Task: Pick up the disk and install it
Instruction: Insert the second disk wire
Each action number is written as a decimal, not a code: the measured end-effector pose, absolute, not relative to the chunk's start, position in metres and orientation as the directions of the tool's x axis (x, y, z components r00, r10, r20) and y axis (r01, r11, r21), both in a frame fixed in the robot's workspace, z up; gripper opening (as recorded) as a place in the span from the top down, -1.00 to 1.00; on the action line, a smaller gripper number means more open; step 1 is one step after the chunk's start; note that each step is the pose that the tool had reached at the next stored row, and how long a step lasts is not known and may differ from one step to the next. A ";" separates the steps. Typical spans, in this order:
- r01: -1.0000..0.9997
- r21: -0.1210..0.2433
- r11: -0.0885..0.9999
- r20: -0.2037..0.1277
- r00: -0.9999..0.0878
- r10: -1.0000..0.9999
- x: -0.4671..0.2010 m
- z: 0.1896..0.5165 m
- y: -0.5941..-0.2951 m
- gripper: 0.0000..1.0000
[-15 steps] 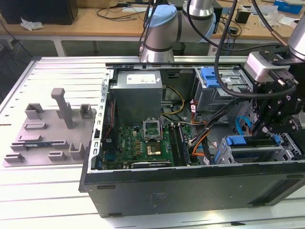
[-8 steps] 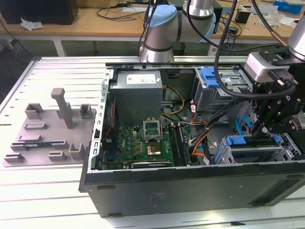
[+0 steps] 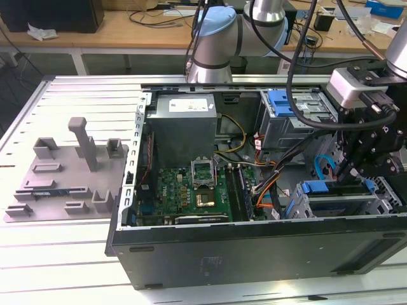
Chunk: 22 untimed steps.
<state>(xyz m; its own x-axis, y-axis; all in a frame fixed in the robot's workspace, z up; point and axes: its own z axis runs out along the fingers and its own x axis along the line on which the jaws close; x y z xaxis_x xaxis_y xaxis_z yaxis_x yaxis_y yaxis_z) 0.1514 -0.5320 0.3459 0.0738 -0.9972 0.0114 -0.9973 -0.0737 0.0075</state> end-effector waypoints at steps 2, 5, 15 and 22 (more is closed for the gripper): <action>-0.997 0.007 -0.074 0.012 0.074 -0.997 0.151 0.346 -0.532 0.67; -0.997 0.007 -0.074 0.012 0.074 -0.997 0.151 0.346 -0.533 0.67; -0.997 0.007 -0.074 0.012 0.074 -0.997 0.151 0.344 -0.534 0.67; -0.997 0.007 -0.074 0.011 0.074 -0.997 0.151 0.345 -0.534 0.67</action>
